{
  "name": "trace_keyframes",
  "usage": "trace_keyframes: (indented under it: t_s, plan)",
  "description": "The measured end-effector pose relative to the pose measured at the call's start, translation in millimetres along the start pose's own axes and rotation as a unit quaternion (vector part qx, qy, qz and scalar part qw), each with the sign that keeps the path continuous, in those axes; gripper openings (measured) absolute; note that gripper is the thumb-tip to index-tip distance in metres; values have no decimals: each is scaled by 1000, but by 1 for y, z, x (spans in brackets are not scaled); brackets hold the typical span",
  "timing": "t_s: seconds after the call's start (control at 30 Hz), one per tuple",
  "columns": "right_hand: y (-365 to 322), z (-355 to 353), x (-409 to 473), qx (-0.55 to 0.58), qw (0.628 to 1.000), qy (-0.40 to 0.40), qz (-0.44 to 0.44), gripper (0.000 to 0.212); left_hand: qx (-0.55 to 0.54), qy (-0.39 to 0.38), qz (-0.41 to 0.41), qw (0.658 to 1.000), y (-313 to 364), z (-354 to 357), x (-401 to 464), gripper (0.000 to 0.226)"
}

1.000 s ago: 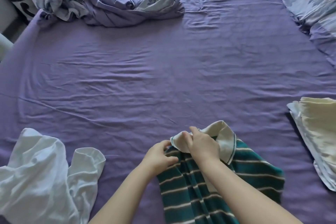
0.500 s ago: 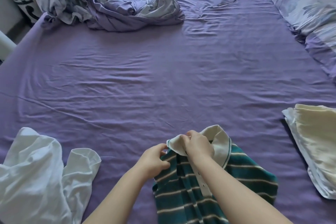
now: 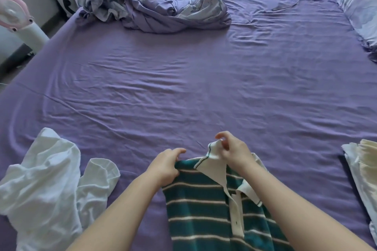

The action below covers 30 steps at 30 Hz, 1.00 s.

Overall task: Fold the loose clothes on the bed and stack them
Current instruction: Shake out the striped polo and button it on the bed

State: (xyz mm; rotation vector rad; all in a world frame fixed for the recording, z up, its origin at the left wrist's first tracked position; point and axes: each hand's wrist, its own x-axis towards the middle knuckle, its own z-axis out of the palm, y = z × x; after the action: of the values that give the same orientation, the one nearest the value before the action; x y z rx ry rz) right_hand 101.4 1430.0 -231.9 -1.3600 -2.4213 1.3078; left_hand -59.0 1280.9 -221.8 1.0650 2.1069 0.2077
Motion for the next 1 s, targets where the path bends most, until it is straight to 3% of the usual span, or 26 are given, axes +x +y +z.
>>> trace_keyframes:
  t_s: [0.17,0.33,0.4,0.53,0.7,0.8,0.9,1.0]
  plan:
    - [15,13,8,-79,996,-28,-39,43,119,24,-25,992,7,24,14,65]
    - [29,-13,-14,-43,994,51,-89,21,69,186,61,978,39,48,2,48]
    - [45,-32,-33,-52,994,61,-77,21,60,208,120,969,61,58,-1,35]
    - [80,-54,-71,-74,997,29,-17,21,48,131,154,978,108,84,3,26]
    - [115,-63,-108,-116,993,2,-4,33,49,38,50,997,150,121,6,35]
    - [131,-66,-126,-146,988,14,53,49,-40,24,-42,998,162,126,10,39]
    - [142,-74,-135,-113,982,-3,150,53,-162,-33,-106,981,173,123,12,31]
    - [150,-86,-138,-52,984,-28,170,26,-282,-85,-82,952,181,120,15,12]
